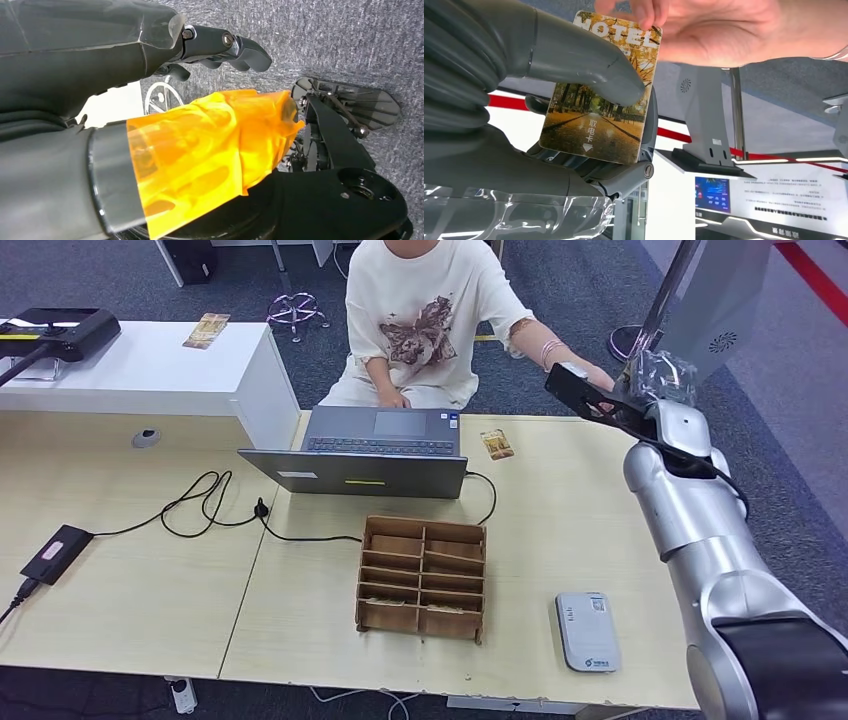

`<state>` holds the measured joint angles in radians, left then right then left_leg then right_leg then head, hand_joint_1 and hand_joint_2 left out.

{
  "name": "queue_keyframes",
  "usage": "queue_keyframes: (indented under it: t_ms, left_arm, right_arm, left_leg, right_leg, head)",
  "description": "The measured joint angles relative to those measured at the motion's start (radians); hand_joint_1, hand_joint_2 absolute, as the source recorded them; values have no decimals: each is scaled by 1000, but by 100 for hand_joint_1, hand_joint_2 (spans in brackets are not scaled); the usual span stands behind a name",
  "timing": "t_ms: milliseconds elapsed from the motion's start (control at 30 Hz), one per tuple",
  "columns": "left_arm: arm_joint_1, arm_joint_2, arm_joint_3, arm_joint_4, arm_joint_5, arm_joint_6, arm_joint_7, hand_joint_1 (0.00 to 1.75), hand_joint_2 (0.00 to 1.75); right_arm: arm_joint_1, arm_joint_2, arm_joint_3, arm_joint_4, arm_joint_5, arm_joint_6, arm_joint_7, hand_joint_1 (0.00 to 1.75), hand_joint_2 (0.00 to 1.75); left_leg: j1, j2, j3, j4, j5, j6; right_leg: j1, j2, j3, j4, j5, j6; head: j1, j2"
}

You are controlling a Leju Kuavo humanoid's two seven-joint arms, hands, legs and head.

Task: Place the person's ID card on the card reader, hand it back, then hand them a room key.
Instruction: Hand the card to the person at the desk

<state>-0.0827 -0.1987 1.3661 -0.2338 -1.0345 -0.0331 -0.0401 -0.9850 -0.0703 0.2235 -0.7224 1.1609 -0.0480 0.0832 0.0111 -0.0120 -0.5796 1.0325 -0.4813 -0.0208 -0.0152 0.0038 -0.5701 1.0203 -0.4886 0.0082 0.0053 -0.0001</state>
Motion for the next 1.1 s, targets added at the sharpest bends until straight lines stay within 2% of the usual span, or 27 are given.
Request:
queue_keyframes:
  t_ms: [33, 133, 167, 533, 933, 1033, 1100]
  left_arm:
    - [-1, 0, 0, 0, 2, 0, 0, 0, 0]
    - [-5, 0, 0, 0, 8, 0, 0, 0, 0]
    - [-5, 0, 0, 0, 10, 0, 0, 0, 0]
    - [-8, -2, 0, 0, 26, 0, 2, 0, 0]
    - [-9, -7, 0, 0, 47, 10, 12, 0, 0]
    - [-9, -10, 1, 0, 58, 17, 15, 0, 0]
    - [-9, -12, 1, 0, 68, 21, 18, 0, 0]
  right_arm:
    - [-5, 5, 0, 7, 5, 1, -2, 160, 175]
    - [-10, 22, 0, 20, 18, 3, -7, 32, 175]
    - [-10, 27, 0, 24, 21, 3, -9, 3, 175]
    - [-37, 68, -4, 63, 27, 25, -33, 0, 175]
    - [-36, 73, -27, 51, 28, 17, -61, 0, 175]
    - [-32, 74, -44, 11, -11, 14, -82, 0, 175]
    - [-27, 81, -69, -30, -94, 30, -100, 0, 175]
  left_leg:
    - [0, 0, 0, 0, 0, 0]
    - [0, 0, 0, 0, 0, 0]
    - [0, 0, 0, 0, 0, 0]
    - [0, 0, 0, 0, 0, 0]
    - [0, 0, 0, 0, 0, 0]
    - [0, 0, 0, 0, 0, 0]
    - [0, 0, 0, 0, 0, 0]
  right_leg:
    - [0, 0, 0, 0, 0, 0]
    - [0, 0, 0, 0, 0, 0]
    - [0, 0, 0, 0, 0, 0]
    - [0, 0, 0, 0, 0, 0]
    - [0, 0, 0, 0, 0, 0]
    - [0, 0, 0, 0, 0, 0]
    - [0, 0, 0, 0, 0, 0]
  head:
    - [0, 0]
    - [0, 0]
    - [0, 0]
    - [0, 0]
    - [0, 0]
    - [0, 0]
    - [0, 0]
